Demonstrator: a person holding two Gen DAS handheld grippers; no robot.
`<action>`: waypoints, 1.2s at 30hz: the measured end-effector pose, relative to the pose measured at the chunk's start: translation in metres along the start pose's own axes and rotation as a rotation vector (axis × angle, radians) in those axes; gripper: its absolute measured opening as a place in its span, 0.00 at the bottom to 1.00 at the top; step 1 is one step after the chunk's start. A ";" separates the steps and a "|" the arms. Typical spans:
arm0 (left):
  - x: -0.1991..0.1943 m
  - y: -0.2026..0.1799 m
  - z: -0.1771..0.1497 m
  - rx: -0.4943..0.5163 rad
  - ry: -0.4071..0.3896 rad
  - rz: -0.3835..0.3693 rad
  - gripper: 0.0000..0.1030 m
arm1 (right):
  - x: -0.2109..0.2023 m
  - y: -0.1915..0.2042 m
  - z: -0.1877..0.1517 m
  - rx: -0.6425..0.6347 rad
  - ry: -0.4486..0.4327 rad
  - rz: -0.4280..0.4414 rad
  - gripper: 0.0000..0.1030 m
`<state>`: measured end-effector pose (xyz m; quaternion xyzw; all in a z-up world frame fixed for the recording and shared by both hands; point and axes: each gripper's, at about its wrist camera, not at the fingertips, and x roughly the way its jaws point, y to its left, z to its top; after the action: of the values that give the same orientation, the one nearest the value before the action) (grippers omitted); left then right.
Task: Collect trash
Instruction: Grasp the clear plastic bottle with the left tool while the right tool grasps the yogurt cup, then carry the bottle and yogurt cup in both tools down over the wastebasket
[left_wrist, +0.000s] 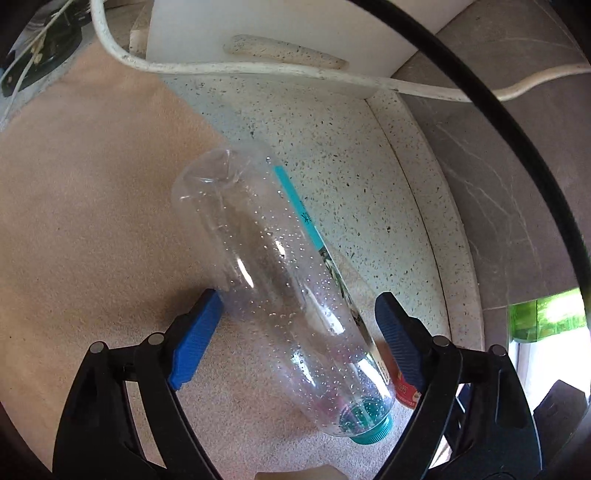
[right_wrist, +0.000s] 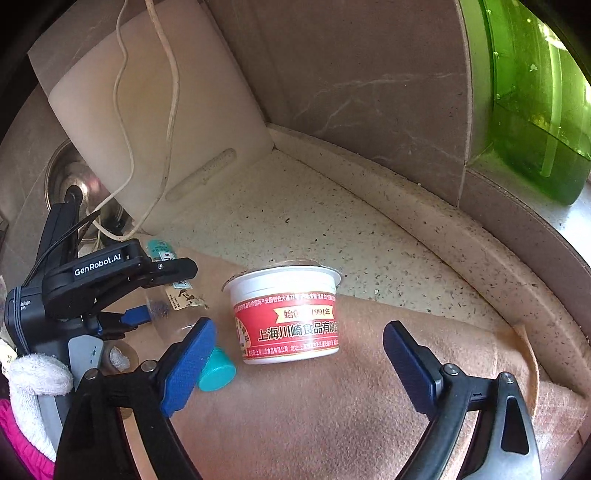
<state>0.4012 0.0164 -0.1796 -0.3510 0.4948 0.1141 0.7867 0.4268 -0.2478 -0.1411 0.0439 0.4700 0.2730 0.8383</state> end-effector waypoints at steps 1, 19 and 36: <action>0.000 -0.001 0.000 0.010 0.000 0.002 0.78 | 0.003 0.001 0.001 -0.003 0.004 0.000 0.90; -0.032 0.011 -0.013 0.037 0.006 -0.083 0.64 | -0.002 0.008 -0.010 0.009 -0.025 0.009 0.63; -0.125 0.028 -0.069 0.191 -0.103 -0.118 0.57 | -0.061 0.041 -0.048 0.029 -0.107 0.050 0.63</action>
<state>0.2774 0.0119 -0.1026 -0.2966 0.4408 0.0378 0.8464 0.3460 -0.2518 -0.1075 0.0823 0.4270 0.2844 0.8544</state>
